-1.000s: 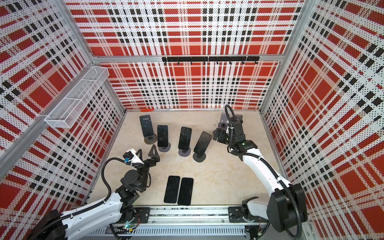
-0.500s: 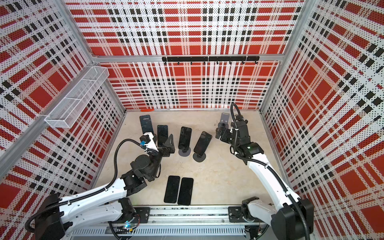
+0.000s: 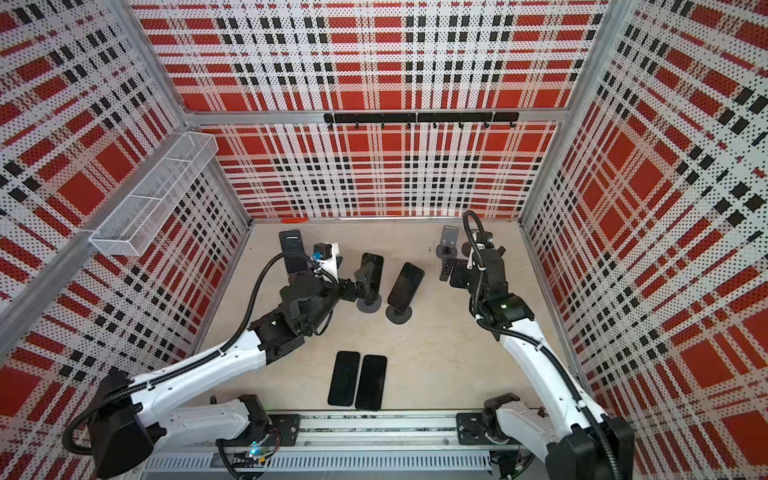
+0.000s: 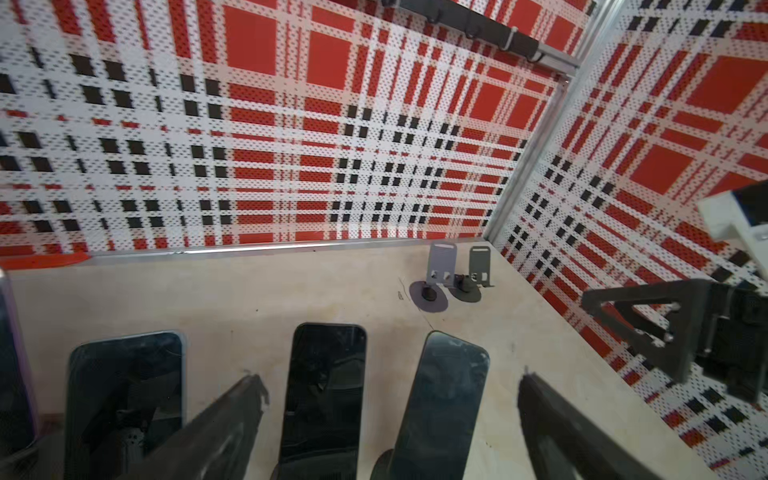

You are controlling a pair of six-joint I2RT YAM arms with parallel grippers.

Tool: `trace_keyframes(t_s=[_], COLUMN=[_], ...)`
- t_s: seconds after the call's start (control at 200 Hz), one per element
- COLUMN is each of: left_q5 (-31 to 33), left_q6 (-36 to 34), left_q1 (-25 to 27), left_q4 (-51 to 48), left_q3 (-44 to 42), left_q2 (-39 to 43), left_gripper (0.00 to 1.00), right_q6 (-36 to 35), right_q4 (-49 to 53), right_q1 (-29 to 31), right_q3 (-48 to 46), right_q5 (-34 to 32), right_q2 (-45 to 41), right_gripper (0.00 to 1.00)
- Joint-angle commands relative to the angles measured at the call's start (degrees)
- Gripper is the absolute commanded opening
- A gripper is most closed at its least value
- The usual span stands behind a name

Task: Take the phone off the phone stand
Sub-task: 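Move the left gripper over the black phone on the stand nearest the right arm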

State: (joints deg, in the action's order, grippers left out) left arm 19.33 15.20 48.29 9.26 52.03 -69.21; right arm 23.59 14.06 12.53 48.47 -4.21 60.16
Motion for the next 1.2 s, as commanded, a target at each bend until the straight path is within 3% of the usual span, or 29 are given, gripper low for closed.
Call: trace_keyframes(t_s=[0.0,0.11,0.24,0.381,0.501,0.686,0.927,1.192], left_q5=[-9.72,-16.95,-24.99,-22.62,-15.47,-11.28,-19.59,-20.30], left_q6=[-1.81,-2.46,-6.37,-5.21,-5.03,-4.76,-6.88,-7.34], left_q1=[-0.21,-1.39,-1.80,-2.13,-1.71,-3.19,-3.30,-3.29], left_q4=[-9.70,-15.03,-22.02,-30.08,-32.87,-40.93,-42.69,-41.64], left_q3=[8.44,15.88,24.83,37.31,41.92,51.24,55.10,56.55], left_q2=[-4.97,-11.22,-19.02,-28.92,-33.34,-40.69,-45.29,-48.30], left_gripper=[0.98,0.98,0.98,0.98,0.98,0.98,0.98,0.98], right_q6=[-0.79,1.17,-1.00,-1.46,-1.02,-0.83,-0.88,-0.62], right_q4=[-9.73,-12.69,-17.11,-18.14,-20.08,-20.16,-17.74,-17.77], right_q1=[-6.20,-11.39,-12.18,-12.18,-12.17,-12.17,-12.18,-12.16], right_q3=[-6.40,-9.78,-13.56,-14.96,-16.48,-17.86,-17.91,-18.08], right_q5=[9.37,14.32,16.05,12.48,12.89,10.43,5.42,5.17], right_q2=[-0.38,1.39,1.94,2.92,2.22,0.85,-1.36,-1.04], right_gripper=[1.00,1.00,1.00,1.00,1.00,1.00,1.00,1.00])
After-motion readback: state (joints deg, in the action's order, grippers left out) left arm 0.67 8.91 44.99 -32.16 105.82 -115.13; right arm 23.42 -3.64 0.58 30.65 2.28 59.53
